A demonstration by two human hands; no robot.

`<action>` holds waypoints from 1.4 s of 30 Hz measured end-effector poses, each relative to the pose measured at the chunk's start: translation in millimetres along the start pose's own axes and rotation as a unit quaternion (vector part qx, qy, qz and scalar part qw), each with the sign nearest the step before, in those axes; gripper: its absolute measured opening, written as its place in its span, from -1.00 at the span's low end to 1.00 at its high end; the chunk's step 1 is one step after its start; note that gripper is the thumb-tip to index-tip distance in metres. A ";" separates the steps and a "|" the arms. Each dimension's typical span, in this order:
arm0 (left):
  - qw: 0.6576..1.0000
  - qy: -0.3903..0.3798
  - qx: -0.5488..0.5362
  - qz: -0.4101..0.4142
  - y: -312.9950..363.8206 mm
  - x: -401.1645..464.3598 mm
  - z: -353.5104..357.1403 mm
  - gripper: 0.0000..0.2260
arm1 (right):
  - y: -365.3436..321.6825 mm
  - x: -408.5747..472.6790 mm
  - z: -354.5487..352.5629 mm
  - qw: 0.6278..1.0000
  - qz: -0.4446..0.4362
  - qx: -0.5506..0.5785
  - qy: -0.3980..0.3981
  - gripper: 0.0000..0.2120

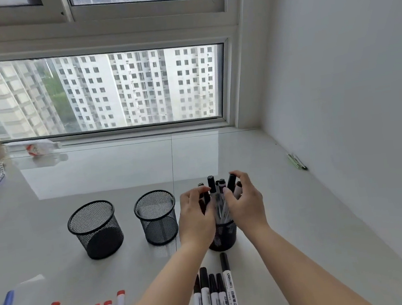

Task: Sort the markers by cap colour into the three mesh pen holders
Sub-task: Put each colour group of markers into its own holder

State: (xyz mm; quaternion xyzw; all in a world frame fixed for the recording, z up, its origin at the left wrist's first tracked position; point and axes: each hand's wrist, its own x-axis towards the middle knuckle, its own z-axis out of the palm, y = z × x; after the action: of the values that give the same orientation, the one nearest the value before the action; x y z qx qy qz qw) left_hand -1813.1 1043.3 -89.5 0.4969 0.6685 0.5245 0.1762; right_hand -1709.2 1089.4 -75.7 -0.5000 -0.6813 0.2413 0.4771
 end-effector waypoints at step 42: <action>0.935 -0.128 0.313 -0.105 -42.5 -148.9 -45.7 -0.53 | 13.4 -155.1 -21.6 0.953 0.141 -0.121 -0.237 -0.58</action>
State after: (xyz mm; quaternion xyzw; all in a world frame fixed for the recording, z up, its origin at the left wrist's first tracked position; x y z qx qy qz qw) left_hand -1801.9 894.6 -151.6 0.5168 0.8190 0.1996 0.1496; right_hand -1677.0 950.0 -140.6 -0.5738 -0.7212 0.3334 0.1987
